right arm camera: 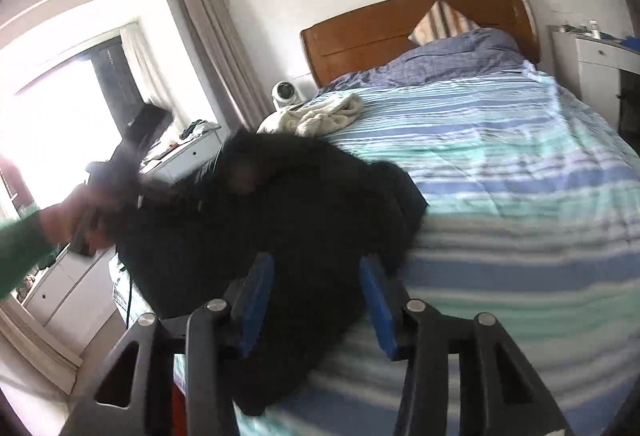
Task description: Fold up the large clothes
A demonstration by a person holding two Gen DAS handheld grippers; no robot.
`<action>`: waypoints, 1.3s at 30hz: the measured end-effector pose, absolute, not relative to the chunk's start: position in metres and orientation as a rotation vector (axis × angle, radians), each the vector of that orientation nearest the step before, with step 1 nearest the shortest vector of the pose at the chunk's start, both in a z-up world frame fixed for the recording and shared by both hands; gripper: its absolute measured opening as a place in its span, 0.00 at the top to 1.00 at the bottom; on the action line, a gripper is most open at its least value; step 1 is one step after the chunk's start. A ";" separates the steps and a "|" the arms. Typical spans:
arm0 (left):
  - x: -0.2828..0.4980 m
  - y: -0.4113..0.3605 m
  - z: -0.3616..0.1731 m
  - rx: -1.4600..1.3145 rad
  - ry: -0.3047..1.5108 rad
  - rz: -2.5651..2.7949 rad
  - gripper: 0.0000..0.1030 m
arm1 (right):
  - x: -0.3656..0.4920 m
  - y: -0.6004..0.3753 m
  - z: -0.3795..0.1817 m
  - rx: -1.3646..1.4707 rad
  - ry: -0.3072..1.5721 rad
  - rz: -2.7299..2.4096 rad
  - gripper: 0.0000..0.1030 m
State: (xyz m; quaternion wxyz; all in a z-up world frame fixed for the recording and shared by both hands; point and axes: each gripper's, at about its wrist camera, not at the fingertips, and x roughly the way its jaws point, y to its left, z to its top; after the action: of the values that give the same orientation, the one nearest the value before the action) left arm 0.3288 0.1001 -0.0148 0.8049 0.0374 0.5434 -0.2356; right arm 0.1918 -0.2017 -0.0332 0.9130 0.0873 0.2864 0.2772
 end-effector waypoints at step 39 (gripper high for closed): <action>0.330 0.221 -0.145 -0.401 1.131 -0.567 0.53 | 0.169 -0.055 -0.118 0.009 0.923 0.797 0.58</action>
State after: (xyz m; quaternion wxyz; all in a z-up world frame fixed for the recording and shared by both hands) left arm 0.3304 0.2210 -0.1446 0.7879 -0.1861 0.5247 -0.2632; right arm 0.1691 -0.0554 -0.1182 0.8199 0.0042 0.4334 0.3741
